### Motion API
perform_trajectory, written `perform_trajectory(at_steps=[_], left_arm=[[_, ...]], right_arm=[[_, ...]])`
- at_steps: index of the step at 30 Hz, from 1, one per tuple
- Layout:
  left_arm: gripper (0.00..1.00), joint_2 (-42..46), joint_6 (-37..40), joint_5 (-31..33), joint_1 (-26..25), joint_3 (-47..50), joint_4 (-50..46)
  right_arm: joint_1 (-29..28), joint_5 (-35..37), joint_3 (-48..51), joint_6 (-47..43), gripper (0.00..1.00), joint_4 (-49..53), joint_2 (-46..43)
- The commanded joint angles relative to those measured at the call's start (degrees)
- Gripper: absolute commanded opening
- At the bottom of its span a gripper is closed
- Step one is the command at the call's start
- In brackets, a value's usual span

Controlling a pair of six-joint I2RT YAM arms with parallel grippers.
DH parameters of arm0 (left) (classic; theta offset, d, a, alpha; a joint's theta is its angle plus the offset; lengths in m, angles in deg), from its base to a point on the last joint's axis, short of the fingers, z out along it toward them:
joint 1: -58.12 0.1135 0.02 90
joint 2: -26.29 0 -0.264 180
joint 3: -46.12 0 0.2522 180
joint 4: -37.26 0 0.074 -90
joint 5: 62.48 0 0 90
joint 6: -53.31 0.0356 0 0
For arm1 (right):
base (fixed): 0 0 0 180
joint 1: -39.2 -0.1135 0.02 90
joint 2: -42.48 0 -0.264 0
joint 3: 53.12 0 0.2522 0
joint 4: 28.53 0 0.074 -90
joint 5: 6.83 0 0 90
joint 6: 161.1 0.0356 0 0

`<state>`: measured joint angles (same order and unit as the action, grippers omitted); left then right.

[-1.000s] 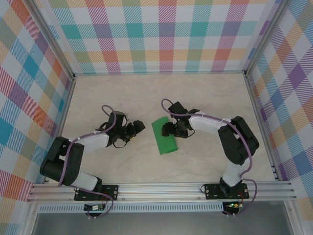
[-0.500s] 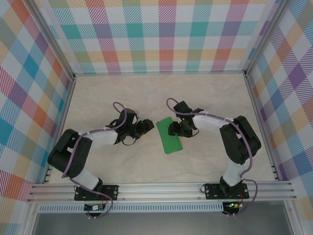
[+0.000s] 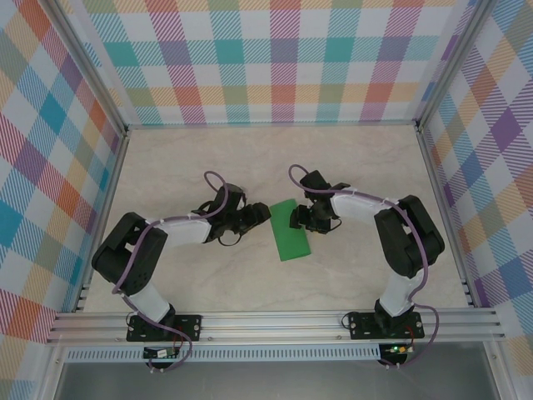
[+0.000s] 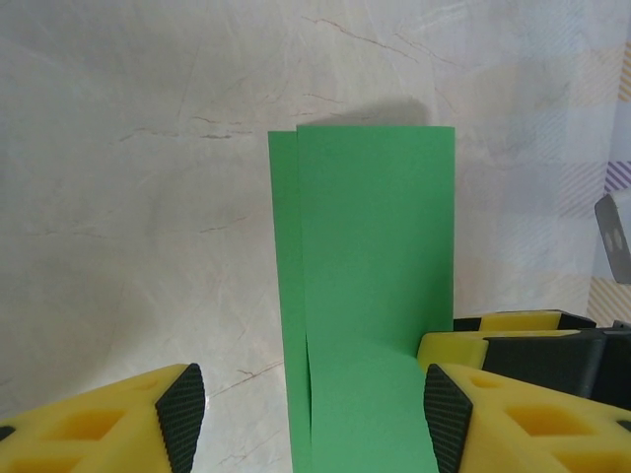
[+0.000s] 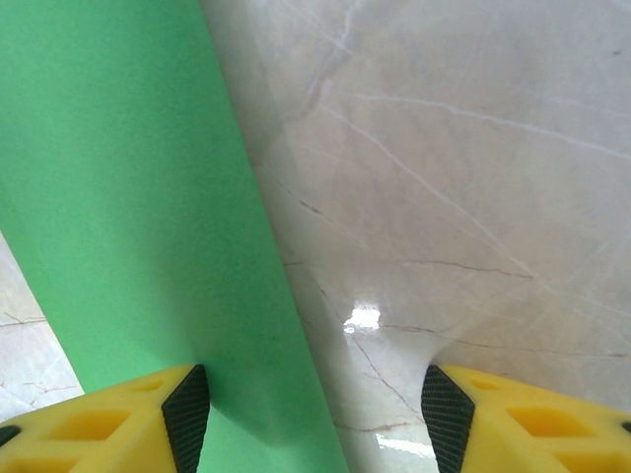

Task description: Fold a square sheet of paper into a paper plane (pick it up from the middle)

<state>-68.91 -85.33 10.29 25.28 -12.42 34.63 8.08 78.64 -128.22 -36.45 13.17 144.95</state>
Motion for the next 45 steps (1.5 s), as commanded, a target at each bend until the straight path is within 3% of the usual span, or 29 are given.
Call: perform_trajectory(at_steps=[1,13,30,45], left_arm=[[0.62,-0.9,0.0,1.3,-0.8,-1.7,1.3],[0.6,-4.6,-0.9,-0.8,-0.8,-5.8,0.3],[0.4,-7.7,-2.3,-1.4,-0.8,-8.1,-0.2],[0.29,-9.5,-1.7,-4.2,-0.8,-8.9,1.1]], right_arm=[[0.2,-0.7,-0.1,0.6,0.65,0.6,3.1],[-2.4,3.7,0.4,-5.2,0.69,3.2,6.8],[-2.5,2.7,-1.3,-0.5,0.69,2.8,11.4],[-2.5,2.4,-0.3,-4.2,0.7,1.6,12.2]])
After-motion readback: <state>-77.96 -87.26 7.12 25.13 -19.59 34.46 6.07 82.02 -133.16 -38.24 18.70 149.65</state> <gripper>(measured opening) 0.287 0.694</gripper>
